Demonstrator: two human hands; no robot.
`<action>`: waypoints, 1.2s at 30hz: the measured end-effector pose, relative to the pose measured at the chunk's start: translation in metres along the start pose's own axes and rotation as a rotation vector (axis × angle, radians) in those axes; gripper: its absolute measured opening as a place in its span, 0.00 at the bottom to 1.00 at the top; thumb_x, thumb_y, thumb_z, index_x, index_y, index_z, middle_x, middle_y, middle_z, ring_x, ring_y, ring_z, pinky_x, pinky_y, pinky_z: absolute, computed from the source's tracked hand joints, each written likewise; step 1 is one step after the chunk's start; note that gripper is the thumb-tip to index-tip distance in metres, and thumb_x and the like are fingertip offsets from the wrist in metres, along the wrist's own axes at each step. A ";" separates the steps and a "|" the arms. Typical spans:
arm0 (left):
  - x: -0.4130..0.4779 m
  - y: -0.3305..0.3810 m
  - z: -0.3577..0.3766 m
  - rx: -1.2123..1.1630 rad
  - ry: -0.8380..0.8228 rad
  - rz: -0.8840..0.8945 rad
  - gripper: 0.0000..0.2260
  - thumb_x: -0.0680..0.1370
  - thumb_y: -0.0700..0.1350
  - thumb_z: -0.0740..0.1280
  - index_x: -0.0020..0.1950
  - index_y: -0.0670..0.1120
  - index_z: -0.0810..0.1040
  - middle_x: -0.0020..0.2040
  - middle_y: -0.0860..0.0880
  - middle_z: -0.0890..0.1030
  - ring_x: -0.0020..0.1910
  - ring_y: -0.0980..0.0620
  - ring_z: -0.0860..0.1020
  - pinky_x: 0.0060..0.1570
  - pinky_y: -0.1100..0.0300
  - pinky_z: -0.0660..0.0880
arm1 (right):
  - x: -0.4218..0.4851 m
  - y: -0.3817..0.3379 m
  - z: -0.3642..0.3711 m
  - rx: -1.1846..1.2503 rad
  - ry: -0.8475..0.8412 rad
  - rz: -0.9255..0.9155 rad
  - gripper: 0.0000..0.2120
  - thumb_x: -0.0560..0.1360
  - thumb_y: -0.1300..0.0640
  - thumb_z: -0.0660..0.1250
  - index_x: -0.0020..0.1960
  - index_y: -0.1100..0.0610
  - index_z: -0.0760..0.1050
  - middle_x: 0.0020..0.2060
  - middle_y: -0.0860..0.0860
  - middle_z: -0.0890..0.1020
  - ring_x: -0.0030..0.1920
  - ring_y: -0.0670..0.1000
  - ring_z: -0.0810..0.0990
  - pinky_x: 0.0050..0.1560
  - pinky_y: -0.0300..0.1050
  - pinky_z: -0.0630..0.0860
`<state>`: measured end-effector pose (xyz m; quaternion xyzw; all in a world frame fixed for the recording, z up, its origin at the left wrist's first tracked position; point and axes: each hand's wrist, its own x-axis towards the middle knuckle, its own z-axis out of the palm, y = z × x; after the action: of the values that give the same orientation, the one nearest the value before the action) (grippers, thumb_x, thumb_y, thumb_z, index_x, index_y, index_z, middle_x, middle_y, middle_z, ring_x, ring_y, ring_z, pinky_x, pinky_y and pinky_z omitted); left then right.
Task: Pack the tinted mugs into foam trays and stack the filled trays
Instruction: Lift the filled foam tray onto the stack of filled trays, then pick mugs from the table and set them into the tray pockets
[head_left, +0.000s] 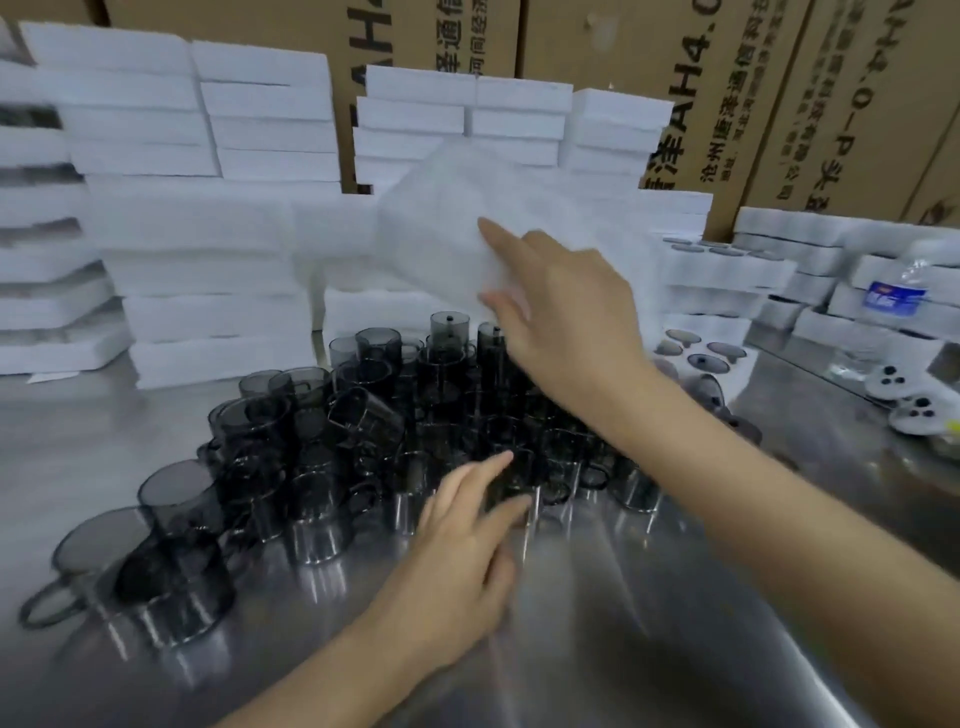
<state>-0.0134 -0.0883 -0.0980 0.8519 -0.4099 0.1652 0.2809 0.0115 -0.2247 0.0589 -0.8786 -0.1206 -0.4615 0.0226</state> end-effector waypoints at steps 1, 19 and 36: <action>-0.001 0.000 -0.002 -0.062 0.080 0.005 0.20 0.77 0.39 0.60 0.68 0.46 0.74 0.75 0.50 0.62 0.74 0.55 0.55 0.74 0.61 0.53 | -0.021 -0.017 -0.019 0.048 0.029 -0.038 0.24 0.76 0.55 0.66 0.71 0.56 0.70 0.48 0.54 0.81 0.40 0.62 0.78 0.39 0.47 0.67; -0.029 -0.022 -0.083 -0.240 0.698 -0.131 0.12 0.79 0.35 0.57 0.50 0.47 0.78 0.46 0.55 0.77 0.44 0.58 0.76 0.47 0.67 0.71 | -0.216 -0.049 -0.071 0.169 -0.233 -0.411 0.16 0.71 0.54 0.65 0.55 0.57 0.83 0.31 0.48 0.77 0.30 0.48 0.73 0.32 0.40 0.72; -0.033 -0.032 -0.051 -0.097 0.419 -0.097 0.16 0.77 0.46 0.58 0.42 0.41 0.82 0.43 0.53 0.81 0.37 0.56 0.74 0.37 0.73 0.66 | -0.187 -0.023 -0.025 0.275 -0.268 -0.318 0.17 0.71 0.52 0.65 0.56 0.57 0.82 0.30 0.46 0.76 0.29 0.48 0.73 0.30 0.41 0.72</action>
<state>-0.0113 -0.0210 -0.0863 0.8032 -0.3085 0.3053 0.4081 -0.1160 -0.2420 -0.0804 -0.8905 -0.3210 -0.3180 0.0527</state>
